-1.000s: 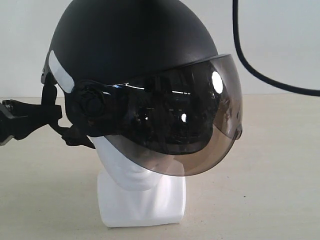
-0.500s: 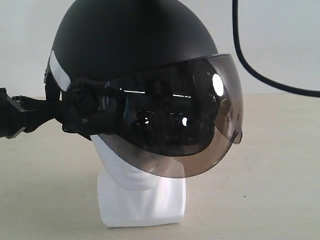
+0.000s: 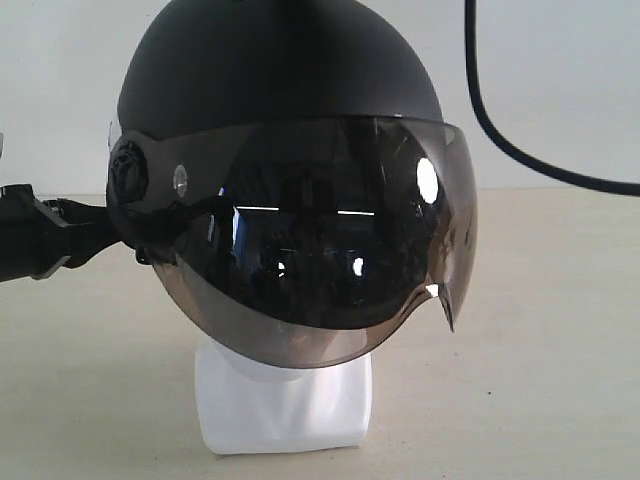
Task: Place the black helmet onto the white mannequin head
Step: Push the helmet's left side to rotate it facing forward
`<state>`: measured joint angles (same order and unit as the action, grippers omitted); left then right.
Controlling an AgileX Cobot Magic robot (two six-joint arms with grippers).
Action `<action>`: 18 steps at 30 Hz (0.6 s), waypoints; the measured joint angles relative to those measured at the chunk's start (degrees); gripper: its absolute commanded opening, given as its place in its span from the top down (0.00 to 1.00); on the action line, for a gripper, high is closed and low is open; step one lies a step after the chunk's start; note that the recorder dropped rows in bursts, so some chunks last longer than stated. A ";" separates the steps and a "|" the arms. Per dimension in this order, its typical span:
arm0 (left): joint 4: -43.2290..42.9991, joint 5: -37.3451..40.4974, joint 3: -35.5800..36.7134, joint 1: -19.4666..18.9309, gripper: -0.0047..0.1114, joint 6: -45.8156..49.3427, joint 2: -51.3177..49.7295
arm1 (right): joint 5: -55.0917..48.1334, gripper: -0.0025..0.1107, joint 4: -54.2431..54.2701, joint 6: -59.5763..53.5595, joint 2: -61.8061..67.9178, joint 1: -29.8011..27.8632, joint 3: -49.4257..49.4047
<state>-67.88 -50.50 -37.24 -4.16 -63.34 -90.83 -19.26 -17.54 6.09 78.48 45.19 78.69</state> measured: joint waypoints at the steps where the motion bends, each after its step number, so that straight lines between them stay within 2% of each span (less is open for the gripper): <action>1: 0.10 -0.08 0.00 0.00 0.92 0.31 -0.31 | 0.00 0.98 0.00 0.00 0.00 0.00 0.00; 18: 3.76 -0.92 -1.83 0.13 0.92 4.05 -4.24 | 0.00 0.98 0.14 0.00 0.00 0.00 0.00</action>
<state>-64.12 -51.42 -39.07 -4.03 -59.29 -95.06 -19.26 -17.40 6.09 78.48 45.19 78.69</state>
